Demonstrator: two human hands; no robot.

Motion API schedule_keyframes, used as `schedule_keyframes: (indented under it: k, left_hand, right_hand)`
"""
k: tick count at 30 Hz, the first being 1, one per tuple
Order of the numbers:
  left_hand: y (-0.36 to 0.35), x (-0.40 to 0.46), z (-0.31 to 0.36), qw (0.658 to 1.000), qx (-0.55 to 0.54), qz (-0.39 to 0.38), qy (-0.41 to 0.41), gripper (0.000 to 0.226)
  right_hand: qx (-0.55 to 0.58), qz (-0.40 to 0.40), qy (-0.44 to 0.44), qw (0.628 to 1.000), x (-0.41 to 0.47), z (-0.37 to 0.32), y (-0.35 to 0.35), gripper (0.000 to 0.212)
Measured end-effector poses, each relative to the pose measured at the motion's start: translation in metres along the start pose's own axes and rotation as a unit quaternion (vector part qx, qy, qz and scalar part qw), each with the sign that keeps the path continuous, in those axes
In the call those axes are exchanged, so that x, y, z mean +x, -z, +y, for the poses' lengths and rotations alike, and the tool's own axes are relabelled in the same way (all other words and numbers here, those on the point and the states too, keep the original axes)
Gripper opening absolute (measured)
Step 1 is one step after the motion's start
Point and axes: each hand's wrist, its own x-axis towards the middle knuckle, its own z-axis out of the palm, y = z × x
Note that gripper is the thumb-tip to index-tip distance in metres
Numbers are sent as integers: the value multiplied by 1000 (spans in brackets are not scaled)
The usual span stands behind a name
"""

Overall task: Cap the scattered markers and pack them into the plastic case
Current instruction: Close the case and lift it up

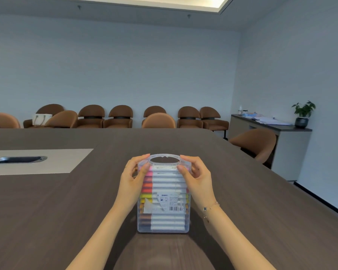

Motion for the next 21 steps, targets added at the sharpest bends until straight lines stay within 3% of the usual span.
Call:
schedule_keyframes:
  k: [3, 8, 11, 14, 18, 21]
  left_hand:
    - [1, -2, -1, 1000, -5, -8, 4, 23]
    - [15, -17, -3, 998, 9, -51, 23, 54]
    - [25, -31, -11, 996, 13, -75, 52, 69]
    - [33, -50, -23, 989, 38, -113, 87, 72]
    - [29, -53, -14, 984, 20, -156, 88, 70]
    - [1, -50, 4, 977, 2, -204, 67, 70]
  right_hand:
    - [5, -1, -6, 1000, -4, 2, 0, 26]
    - [31, -8, -81, 996, -27, 16, 6, 62]
    - [1, -32, -118, 992, -38, 26, 14, 50]
    - [-42, -60, -148, 986, -43, 18, 19, 43]
    - [-131, -130, -181, 966, -56, -1, 34, 67]
    - [-152, -71, -179, 969, -77, -19, 59, 73]
